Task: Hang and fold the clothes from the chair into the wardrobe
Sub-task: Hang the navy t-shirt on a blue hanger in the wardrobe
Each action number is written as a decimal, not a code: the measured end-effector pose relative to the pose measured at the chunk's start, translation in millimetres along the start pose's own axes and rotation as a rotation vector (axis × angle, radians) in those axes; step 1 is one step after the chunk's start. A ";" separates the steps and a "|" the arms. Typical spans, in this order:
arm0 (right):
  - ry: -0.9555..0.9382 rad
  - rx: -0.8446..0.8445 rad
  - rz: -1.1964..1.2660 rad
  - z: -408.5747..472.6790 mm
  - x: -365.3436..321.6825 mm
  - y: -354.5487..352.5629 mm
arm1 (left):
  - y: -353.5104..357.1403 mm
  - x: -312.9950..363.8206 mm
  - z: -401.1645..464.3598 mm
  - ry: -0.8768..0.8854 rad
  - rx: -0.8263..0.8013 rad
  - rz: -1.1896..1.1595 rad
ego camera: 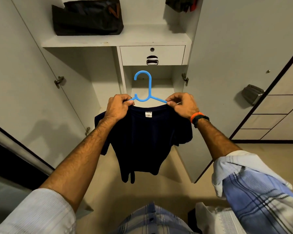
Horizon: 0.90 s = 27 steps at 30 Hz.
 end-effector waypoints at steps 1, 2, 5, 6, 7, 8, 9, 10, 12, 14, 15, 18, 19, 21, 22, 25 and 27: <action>-0.014 0.012 0.013 -0.1 -1.5 -1.1 | -0.9 -0.4 0.3 -0.002 0.003 0.001; -0.027 0.019 0.037 -1.2 -3.4 -2.1 | -1.9 -1.0 0.5 -0.002 0.010 -0.002; -0.034 0.005 0.140 -1.5 -5.3 -4.5 | -6.0 -2.5 -0.1 -0.007 0.022 -0.007; -0.033 -0.001 0.166 -0.3 -4.6 -5.0 | -7.1 -3.8 -0.2 -0.009 0.017 -0.006; -0.033 -0.004 0.182 0.5 -4.3 -5.8 | -7.7 -5.0 -0.1 -0.011 0.010 -0.006; -0.035 -0.005 0.197 1.0 -4.5 -5.9 | -8.6 -6.2 -0.2 -0.012 0.006 -0.008; -0.035 -0.003 0.212 1.7 -4.4 -6.1 | -9.5 -6.9 -0.5 -0.016 0.006 -0.010; -0.033 0.000 0.227 2.5 -3.7 -5.7 | -10.0 -7.5 -1.0 -0.020 0.009 -0.012; -0.021 0.004 0.258 4.5 -1.9 -4.5 | -10.9 -8.0 -2.0 -0.025 0.014 -0.012; 0.001 0.012 0.309 5.9 0.2 -5.2 | -9.5 -7.6 -2.6 -0.029 -0.001 -0.019; 0.009 0.015 0.326 6.3 0.3 -5.2 | -7.9 -7.1 -2.9 -0.030 -0.015 -0.022; -0.001 -0.015 0.288 7.9 -7.8 2.5 | -0.8 -5.2 -2.5 -0.029 -0.045 -0.013; -0.010 -0.018 0.268 7.7 -11.5 5.3 | 0.6 -4.3 -2.2 -0.029 -0.038 -0.013; -0.024 0.007 0.244 6.5 -16.3 7.0 | 2.4 -4.7 -1.7 -0.035 -0.018 -0.027; -0.031 0.023 0.219 5.6 -17.7 6.4 | 3.3 -5.5 -1.5 -0.040 -0.015 -0.035; -0.077 -0.028 0.066 4.9 -22.7 12.6 | 8.6 -2.7 -0.4 -0.030 -0.044 -0.041; -0.088 -0.110 0.016 4.9 -24.5 23.2 | 10.4 0.3 0.8 -0.018 -0.054 -0.051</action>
Point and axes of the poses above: each hand's wrist, its own z-axis towards the middle knuckle, its own y-axis out of the palm, x = y × z, the point moved 10 cm from there along z, towards the middle knuckle, and after that the axes turned 10 degrees about y, right-handed, at the moved point
